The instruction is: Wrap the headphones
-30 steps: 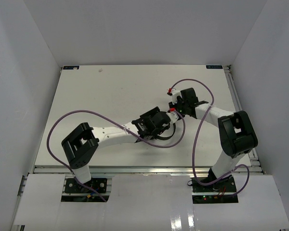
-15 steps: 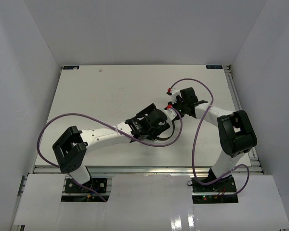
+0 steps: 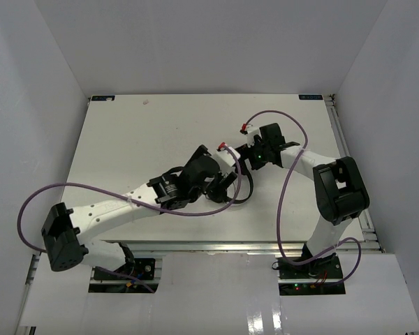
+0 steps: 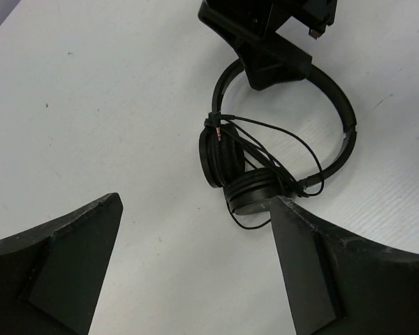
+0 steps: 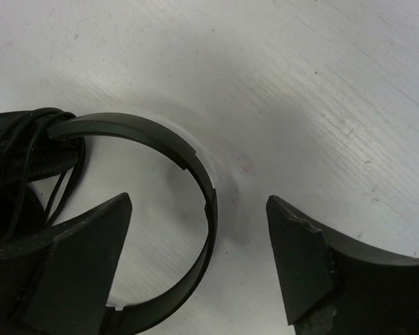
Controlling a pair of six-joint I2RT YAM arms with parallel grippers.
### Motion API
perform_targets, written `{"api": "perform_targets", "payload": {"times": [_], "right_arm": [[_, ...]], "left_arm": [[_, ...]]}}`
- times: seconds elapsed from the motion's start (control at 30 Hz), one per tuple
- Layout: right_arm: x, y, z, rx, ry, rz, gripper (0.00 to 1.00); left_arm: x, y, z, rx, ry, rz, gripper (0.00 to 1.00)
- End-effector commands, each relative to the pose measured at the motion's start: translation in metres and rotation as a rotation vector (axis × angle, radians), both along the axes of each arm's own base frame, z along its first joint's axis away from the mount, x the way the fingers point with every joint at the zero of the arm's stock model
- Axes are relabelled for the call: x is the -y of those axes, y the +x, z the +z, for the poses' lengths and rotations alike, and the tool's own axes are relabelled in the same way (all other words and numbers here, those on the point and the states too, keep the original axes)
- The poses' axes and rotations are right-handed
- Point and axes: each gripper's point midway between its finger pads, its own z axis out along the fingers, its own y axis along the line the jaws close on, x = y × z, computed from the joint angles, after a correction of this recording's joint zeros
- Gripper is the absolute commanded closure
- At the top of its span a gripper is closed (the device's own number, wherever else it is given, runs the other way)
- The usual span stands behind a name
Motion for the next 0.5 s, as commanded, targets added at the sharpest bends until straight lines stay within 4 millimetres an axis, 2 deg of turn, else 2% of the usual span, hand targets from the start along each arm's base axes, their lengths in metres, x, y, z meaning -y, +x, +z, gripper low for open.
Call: {"api": "perform_targets", "payload": {"times": [0.0,0.03,0.07,0.13,0.2,0.23,0.33,0.47], "right_arm": [[0.007,0.008,0.047,0.113,0.027,-0.008,0.05],[0.011,0.008,0.052,0.131,0.022,-0.004,0.02],[0.016,0.006,0.066,0.167,0.018,-0.002,0.05],[0.024,-0.002,0.084,0.223,-0.002,0.010,0.09],[0.038,-0.014,0.101,0.280,-0.037,0.008,0.10],[0.044,-0.019,0.098,0.281,-0.060,-0.003,0.10],[0.068,-0.037,0.114,0.344,-0.114,-0.069,0.10],[0.107,-0.065,0.122,0.447,-0.193,-0.185,0.10]], "left_arm": [[-0.013,-0.021,0.017,-0.047,-0.172,0.025,0.02],[-0.018,-0.027,0.024,-0.047,-0.216,0.021,0.02],[-0.022,-0.031,0.025,-0.053,-0.244,0.019,0.02],[-0.033,-0.045,0.008,-0.097,-0.279,0.018,0.02],[-0.048,-0.057,0.012,-0.094,-0.342,0.019,0.02],[-0.056,-0.063,0.006,-0.103,-0.362,0.024,0.02],[-0.072,-0.078,-0.014,-0.139,-0.404,0.022,0.02],[-0.088,-0.092,-0.004,-0.110,-0.529,0.005,0.02]]}}
